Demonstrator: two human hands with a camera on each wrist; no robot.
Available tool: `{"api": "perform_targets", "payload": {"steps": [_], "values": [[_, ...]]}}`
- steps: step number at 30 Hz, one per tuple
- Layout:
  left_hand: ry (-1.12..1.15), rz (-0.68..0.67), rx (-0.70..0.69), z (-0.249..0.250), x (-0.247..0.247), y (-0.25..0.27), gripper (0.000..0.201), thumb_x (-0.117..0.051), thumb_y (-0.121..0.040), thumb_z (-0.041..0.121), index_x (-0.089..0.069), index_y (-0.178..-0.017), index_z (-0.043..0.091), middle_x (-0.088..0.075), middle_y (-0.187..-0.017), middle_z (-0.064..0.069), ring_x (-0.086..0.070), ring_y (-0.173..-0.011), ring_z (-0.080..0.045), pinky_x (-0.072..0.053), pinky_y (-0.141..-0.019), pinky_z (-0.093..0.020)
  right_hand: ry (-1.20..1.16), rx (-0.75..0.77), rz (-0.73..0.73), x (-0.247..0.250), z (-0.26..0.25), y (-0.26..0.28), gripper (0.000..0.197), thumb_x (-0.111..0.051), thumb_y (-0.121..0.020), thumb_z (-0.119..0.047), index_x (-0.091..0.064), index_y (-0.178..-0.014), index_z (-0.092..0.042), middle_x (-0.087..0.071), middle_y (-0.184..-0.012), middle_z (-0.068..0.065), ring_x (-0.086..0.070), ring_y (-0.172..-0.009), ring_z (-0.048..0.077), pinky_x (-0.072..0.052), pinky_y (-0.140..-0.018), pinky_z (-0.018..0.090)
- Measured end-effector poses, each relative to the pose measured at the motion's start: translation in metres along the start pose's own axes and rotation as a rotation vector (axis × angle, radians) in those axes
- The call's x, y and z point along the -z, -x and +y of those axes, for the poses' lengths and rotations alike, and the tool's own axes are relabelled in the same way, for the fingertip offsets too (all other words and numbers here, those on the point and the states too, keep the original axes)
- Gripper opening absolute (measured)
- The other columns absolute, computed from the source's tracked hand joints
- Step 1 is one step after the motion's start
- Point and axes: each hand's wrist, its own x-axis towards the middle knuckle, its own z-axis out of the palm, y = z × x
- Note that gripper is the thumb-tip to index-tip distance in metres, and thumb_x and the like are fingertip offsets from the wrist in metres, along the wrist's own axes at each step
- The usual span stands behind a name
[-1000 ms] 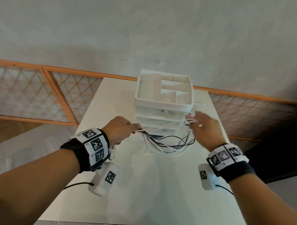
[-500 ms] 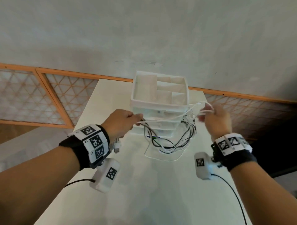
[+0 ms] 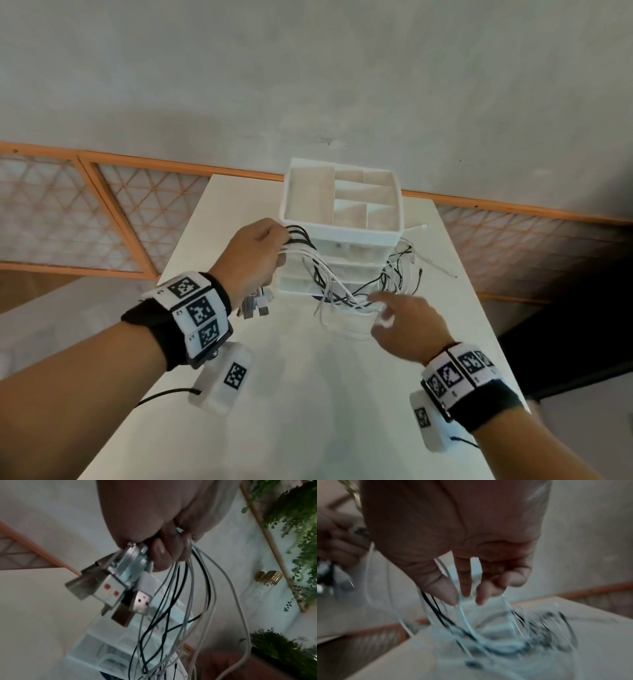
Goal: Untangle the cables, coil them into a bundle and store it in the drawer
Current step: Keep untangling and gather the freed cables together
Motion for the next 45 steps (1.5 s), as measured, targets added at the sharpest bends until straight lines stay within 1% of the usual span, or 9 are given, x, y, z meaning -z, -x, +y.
{"api": "perform_targets", "payload": {"steps": [6, 10, 15, 22, 25, 32, 37, 41, 45], "values": [[-0.071, -0.137, -0.028, 0.002, -0.017, 0.009, 0.024, -0.046, -0.098, 0.020, -0.054, -0.076, 0.013, -0.045, -0.044, 0.011, -0.029, -0.038, -0.009, -0.024, -0.043, -0.023, -0.502, 0.552, 0.310, 0.037, -0.073, 0.002, 0.031, -0.075, -0.072, -0.016, -0.066, -0.102, -0.020, -0.064, -0.097, -0.005, -0.058, -0.080, 0.011, -0.041, -0.069, 0.013], [-0.145, -0.207, 0.018, 0.002, -0.015, 0.015, 0.023, -0.047, -0.099, 0.024, -0.056, -0.083, 0.011, -0.049, -0.052, 0.003, -0.028, -0.039, -0.012, -0.024, -0.041, -0.021, -0.480, 0.519, 0.414, 0.023, -0.077, -0.011, 0.013, -0.073, -0.069, -0.011, -0.062, -0.074, -0.014, -0.057, -0.071, 0.001, -0.054, -0.060, 0.017, -0.048, -0.058, 0.035], [-0.170, -0.256, 0.093, 0.002, -0.011, 0.017, 0.048, -0.044, -0.101, 0.046, -0.063, -0.082, 0.007, -0.046, -0.050, -0.001, -0.027, -0.039, -0.015, -0.023, -0.041, -0.020, -0.485, 0.539, 0.542, 0.023, -0.072, -0.012, 0.007, -0.078, -0.074, -0.011, -0.071, -0.075, -0.014, -0.065, -0.069, -0.002, -0.059, -0.061, 0.012, -0.049, -0.059, 0.026], [-0.050, -0.192, 0.051, 0.007, 0.001, 0.016, 0.045, -0.059, -0.095, 0.040, -0.042, -0.065, 0.012, -0.036, -0.044, 0.011, -0.020, -0.043, -0.014, -0.021, -0.042, -0.020, -0.361, 0.387, 0.188, -0.018, -0.025, -0.012, 0.036, -0.060, -0.084, -0.033, -0.055, -0.060, -0.007, -0.049, -0.048, -0.003, -0.044, -0.046, 0.012, -0.042, -0.051, 0.027], [0.015, -0.185, 0.034, 0.009, 0.001, 0.016, 0.040, -0.060, -0.095, 0.034, -0.041, -0.064, 0.017, -0.033, -0.046, 0.009, -0.018, -0.043, -0.014, -0.018, -0.044, -0.022, -0.160, 0.203, 0.033, -0.033, -0.002, -0.018, 0.040, -0.043, -0.084, -0.047, -0.063, -0.072, -0.014, -0.068, -0.068, 0.002, -0.064, -0.068, 0.023, -0.053, -0.067, 0.036], [0.256, -0.133, 0.020, 0.014, -0.001, 0.014, 0.030, -0.060, -0.096, 0.029, -0.055, -0.070, 0.015, -0.028, -0.046, 0.007, -0.015, -0.041, -0.013, -0.012, -0.048, -0.027, -0.039, -0.270, -0.121, -0.011, 0.042, -0.037, 0.029, -0.042, -0.102, -0.027, -0.069, -0.102, -0.015, -0.064, -0.101, 0.010, -0.056, -0.082, 0.025, -0.044, -0.074, 0.031], [0.003, -0.053, 0.174, -0.003, -0.002, 0.003, 0.033, -0.056, -0.099, 0.030, -0.053, -0.072, 0.011, -0.042, -0.049, 0.005, -0.023, -0.041, -0.012, -0.021, -0.041, -0.023, -0.696, -0.281, 0.380, 0.071, 0.033, -0.050, 0.044, -0.034, -0.103, -0.044, -0.069, -0.115, -0.018, -0.071, -0.097, 0.002, -0.063, -0.076, 0.020, -0.055, -0.078, 0.050], [0.023, 0.043, 0.255, -0.008, -0.007, -0.003, 0.030, -0.052, -0.100, 0.028, -0.051, -0.076, 0.010, -0.044, -0.060, -0.003, -0.025, -0.044, -0.014, -0.023, -0.039, -0.022, -0.529, -0.019, 0.776, 0.106, 0.000, -0.027, 0.063, -0.026, -0.097, -0.069, -0.066, -0.094, -0.020, -0.066, -0.086, -0.002, -0.059, -0.078, 0.017, -0.043, -0.071, 0.030], [0.243, 0.136, 0.124, 0.001, 0.002, -0.004, 0.031, -0.051, -0.101, 0.029, -0.050, -0.075, 0.014, -0.040, -0.055, 0.001, -0.025, -0.037, -0.011, -0.024, -0.040, -0.021, -0.348, 0.133, 0.765, 0.039, 0.013, -0.014, 0.027, -0.064, -0.089, -0.049, -0.070, -0.093, -0.022, -0.068, -0.091, 0.003, -0.067, -0.086, 0.026, -0.042, -0.075, 0.025]]}}
